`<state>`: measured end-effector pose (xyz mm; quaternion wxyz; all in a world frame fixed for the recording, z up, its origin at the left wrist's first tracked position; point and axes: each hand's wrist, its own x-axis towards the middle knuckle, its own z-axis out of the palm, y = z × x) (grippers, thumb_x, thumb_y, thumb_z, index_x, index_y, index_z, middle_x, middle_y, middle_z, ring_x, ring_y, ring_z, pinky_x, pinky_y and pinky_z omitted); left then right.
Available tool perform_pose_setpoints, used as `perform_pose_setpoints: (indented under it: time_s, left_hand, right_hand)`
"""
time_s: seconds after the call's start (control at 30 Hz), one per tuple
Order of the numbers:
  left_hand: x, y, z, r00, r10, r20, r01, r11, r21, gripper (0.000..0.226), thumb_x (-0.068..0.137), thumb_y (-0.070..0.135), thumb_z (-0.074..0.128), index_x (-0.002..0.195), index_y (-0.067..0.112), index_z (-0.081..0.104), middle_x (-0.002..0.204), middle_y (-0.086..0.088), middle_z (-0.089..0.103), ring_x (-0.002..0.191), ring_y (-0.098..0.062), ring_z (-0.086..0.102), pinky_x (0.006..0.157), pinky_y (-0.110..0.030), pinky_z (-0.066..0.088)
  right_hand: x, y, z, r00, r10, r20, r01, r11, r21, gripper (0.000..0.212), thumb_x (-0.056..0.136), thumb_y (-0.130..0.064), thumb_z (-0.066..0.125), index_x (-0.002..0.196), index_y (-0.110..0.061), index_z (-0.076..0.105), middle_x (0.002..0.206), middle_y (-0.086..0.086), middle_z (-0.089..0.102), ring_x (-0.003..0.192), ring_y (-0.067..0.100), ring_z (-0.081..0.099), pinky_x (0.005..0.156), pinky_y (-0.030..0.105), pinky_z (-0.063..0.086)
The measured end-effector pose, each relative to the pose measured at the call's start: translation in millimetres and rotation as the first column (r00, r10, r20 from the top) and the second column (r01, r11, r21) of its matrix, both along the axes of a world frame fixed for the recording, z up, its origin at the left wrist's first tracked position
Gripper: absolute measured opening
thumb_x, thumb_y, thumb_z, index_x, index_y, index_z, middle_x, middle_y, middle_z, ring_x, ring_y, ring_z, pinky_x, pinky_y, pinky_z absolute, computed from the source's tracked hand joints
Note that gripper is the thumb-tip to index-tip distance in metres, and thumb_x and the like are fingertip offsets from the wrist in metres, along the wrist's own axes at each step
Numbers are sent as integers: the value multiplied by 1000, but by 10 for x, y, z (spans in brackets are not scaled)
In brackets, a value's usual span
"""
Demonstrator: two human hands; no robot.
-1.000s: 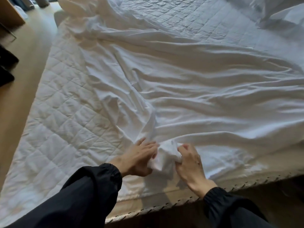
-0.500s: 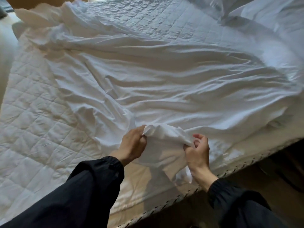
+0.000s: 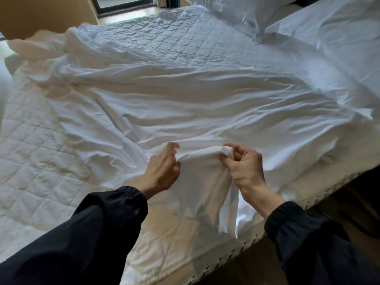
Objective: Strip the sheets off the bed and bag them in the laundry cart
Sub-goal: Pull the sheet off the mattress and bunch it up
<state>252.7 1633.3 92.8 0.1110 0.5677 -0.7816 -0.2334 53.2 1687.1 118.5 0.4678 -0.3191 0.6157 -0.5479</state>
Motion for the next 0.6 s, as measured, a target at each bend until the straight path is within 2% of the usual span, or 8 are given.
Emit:
perform_pose_setpoints:
  time_s: [0.07, 0.13, 0.2, 0.23, 0.33, 0.43, 0.53, 0.6]
  left_hand:
    - [-70, -96, 50, 990, -109, 90, 103, 993, 65, 40, 83, 13, 49, 123, 16, 42, 113, -9, 61, 99, -34, 57, 83, -38, 40]
    - [-137, -209, 39, 967, -182, 175, 162, 979, 125, 31, 77, 27, 49, 107, 25, 48, 102, -3, 63, 99, -32, 57, 81, -37, 40]
    - [-260, -315, 50, 971, -150, 188, 149, 989, 19, 12, 82, 30, 53, 92, 23, 53, 92, -4, 64, 92, -32, 59, 71, -33, 37]
    - [-351, -368, 66, 980, -108, 169, 122, 990, -73, 11, 86, 29, 57, 89, 18, 56, 88, -7, 65, 87, -33, 60, 67, -32, 34]
    - [-697, -558, 150, 991, 10, 132, 31, 954, -298, 11, 88, 20, 61, 94, 12, 63, 87, -11, 65, 82, -34, 60, 67, -31, 26]
    - [-1101, -796, 219, 993, 51, 105, -11, 934, -356, 20, 87, 14, 59, 106, 16, 66, 90, -9, 65, 86, -32, 60, 71, -30, 19]
    - [-1513, -1079, 272, 995, 34, 97, 8, 912, -410, 24, 87, 21, 63, 111, 21, 68, 88, -9, 62, 88, -31, 60, 74, -31, 19]
    - [-1778, -1272, 313, 993, 37, 115, 15, 905, -424, 21, 88, 24, 64, 108, 20, 69, 88, -10, 60, 90, -32, 58, 74, -32, 19]
  right_hand:
    - [-96, -28, 93, 982, -94, -161, 90, 995, -29, 19, 80, -15, 77, 91, -24, 65, 82, -6, 73, 75, 6, 67, 74, 19, 54]
    - [-245, -49, 163, 939, -173, -298, 163, 985, -57, 20, 79, -17, 79, 91, -23, 63, 82, -5, 71, 75, 9, 67, 72, 22, 54]
    - [-437, -64, 196, 886, -201, -417, 190, 979, -68, 25, 79, -11, 77, 95, -22, 61, 85, -2, 70, 79, 13, 66, 75, 30, 55]
    - [-554, -80, 179, 866, -201, -458, 195, 979, -62, 28, 78, -8, 75, 99, -21, 61, 89, 0, 70, 83, 14, 66, 78, 32, 55]
    - [-930, -155, 149, 869, -160, -467, 173, 985, -16, 45, 81, -5, 72, 122, -17, 58, 110, -5, 62, 104, 6, 58, 89, 25, 48]
    - [-1306, -332, 154, 887, -176, -427, 187, 982, -18, 45, 90, -6, 61, 133, -15, 53, 107, -8, 57, 106, 4, 55, 89, 20, 43]
    - [-1690, -533, 152, 856, -197, -478, 218, 976, -11, 37, 92, -10, 60, 128, -10, 57, 108, 1, 67, 102, 13, 62, 86, 21, 43]
    - [-1958, -657, 154, 791, -205, -577, 242, 970, -12, 27, 87, -13, 66, 114, -10, 66, 102, 5, 72, 98, 21, 66, 83, 28, 48]
